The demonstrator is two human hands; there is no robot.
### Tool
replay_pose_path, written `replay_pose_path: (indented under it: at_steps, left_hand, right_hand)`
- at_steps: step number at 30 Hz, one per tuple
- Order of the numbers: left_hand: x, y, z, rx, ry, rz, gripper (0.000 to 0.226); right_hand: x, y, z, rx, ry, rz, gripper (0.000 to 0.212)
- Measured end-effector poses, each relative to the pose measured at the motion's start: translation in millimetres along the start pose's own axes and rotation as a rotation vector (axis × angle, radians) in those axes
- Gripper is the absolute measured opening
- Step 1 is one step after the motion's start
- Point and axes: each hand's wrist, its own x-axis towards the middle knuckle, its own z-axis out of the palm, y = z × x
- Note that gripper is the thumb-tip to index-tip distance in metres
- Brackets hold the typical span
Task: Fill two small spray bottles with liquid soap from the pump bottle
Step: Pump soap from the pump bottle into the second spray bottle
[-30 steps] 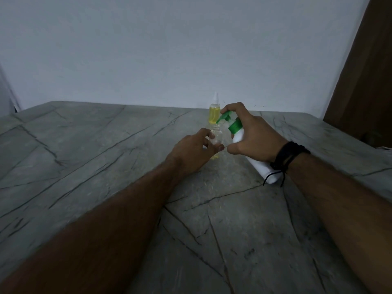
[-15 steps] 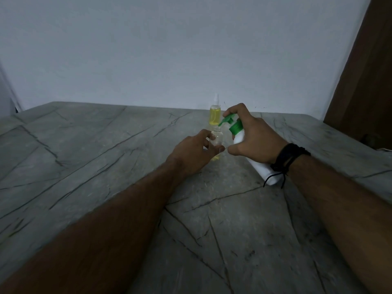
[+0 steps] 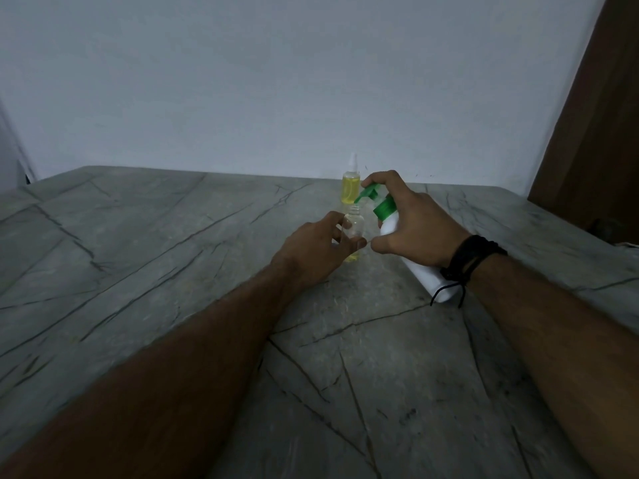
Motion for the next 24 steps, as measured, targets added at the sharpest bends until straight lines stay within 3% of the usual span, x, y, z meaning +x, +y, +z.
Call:
replay_pose_path:
  at_steps: [24]
  left_hand:
    - [-0.6, 0.3, -0.2, 0.002, 0.002, -0.006, 0.05]
  right_hand:
    - [-0.6, -1.9, -1.1, -0.001, -0.004, 0.008, 0.077]
